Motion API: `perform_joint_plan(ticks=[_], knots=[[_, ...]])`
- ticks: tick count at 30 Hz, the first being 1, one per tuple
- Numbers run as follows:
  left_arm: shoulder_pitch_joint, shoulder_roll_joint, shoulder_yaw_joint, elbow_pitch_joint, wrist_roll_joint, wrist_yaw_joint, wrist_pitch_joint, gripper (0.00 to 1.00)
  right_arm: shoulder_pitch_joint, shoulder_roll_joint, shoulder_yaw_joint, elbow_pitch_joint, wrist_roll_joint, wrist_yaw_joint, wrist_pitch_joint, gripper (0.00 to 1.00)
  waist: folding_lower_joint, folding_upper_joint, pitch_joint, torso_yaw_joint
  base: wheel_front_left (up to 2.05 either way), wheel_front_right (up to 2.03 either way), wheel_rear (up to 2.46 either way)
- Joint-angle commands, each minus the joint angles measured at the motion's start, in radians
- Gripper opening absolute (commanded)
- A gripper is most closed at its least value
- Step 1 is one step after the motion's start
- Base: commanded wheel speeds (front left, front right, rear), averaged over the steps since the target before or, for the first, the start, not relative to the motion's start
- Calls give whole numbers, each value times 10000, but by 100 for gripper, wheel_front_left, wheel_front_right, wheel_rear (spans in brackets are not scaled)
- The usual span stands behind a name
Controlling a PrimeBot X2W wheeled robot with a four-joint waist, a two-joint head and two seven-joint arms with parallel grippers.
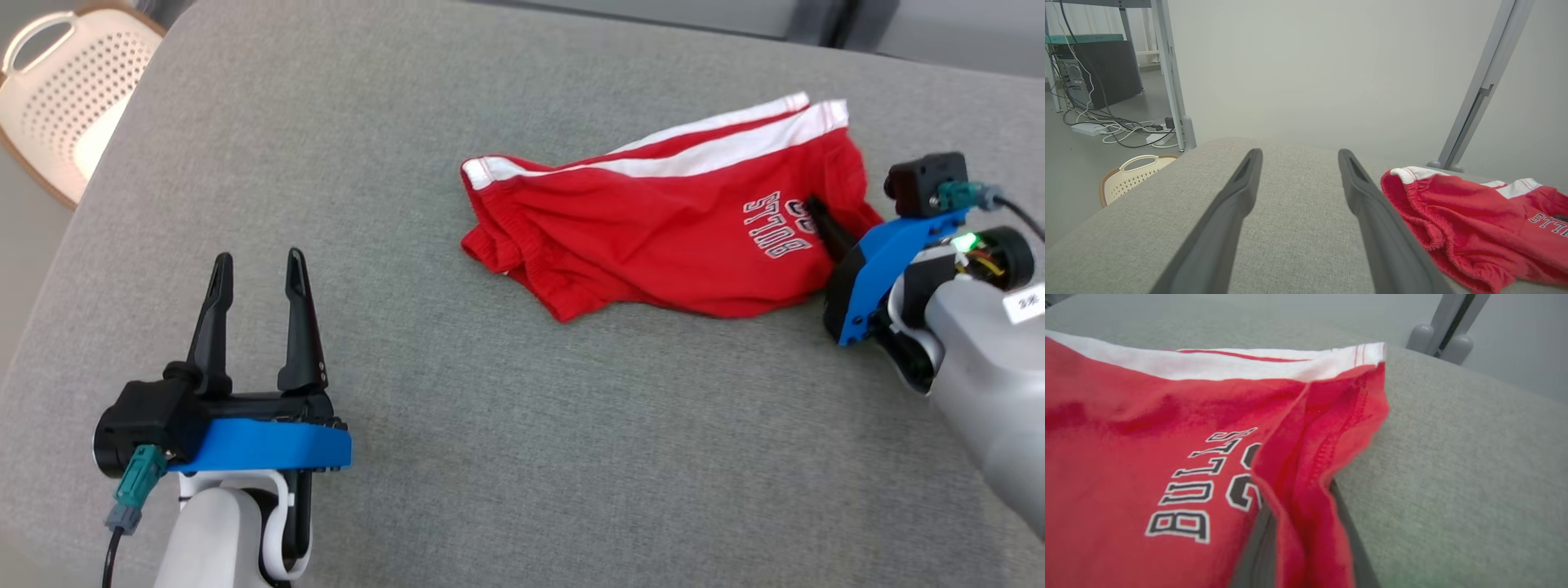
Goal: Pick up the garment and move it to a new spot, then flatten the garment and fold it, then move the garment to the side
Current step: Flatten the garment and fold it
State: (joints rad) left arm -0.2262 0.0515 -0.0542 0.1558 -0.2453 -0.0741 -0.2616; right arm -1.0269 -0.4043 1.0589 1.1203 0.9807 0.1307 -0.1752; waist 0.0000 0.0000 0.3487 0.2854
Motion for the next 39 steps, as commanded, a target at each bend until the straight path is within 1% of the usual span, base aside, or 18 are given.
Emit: perform_joint_plan(ticks=[1, 7, 13, 19, 22, 26, 31, 39], knots=[[128, -14, 36, 26, 64, 9, -46, 100, 243, 11, -19, -88, 133, 1, -168, 0, 0, 0, -244, -248, 0, 0, 0], [507, -14, 341, 63, 302, -50, -46, 100, 1246, -123, -185, -766, 688, 1, -736, 0, 0, 0, -873, -969, 0, 0, 0], [958, -8, 659, 5, 565, -113, -46, 100, 2377, -443, -651, -1324, 1099, 1, -897, 0, 0, 0, -1314, -1626, 0, 0, 0], [1339, -11, 793, -111, 646, -116, -46, 100, 3363, -972, -1866, -1889, 1102, 1, -907, 0, 0, 0, -1639, -1967, 0, 0, 0], [1456, -10, 735, -129, 697, -139, -46, 100, 3792, -1268, -2507, -1887, 947, 1, -911, 0, 0, 0, -1751, -1984, 0, 0, 0], [1557, -10, 673, -145, 713, -166, -46, 100, 4306, -1496, -3304, -1752, 767, 1, -910, 0, 0, 0, -1832, -1948, 0, 0, 0], [1619, -10, 681, -190, 772, -181, -46, 100, 4587, -1287, -3904, -1779, 344, 1, -911, 0, 0, 0, -1852, -1971, 0, 0, 0], [1520, -12, 662, -119, 797, -204, -46, 100, 4124, -848, -4584, -2265, -382, 1, -912, 0, 0, 0, -1875, -2004, 0, 0, 0]])
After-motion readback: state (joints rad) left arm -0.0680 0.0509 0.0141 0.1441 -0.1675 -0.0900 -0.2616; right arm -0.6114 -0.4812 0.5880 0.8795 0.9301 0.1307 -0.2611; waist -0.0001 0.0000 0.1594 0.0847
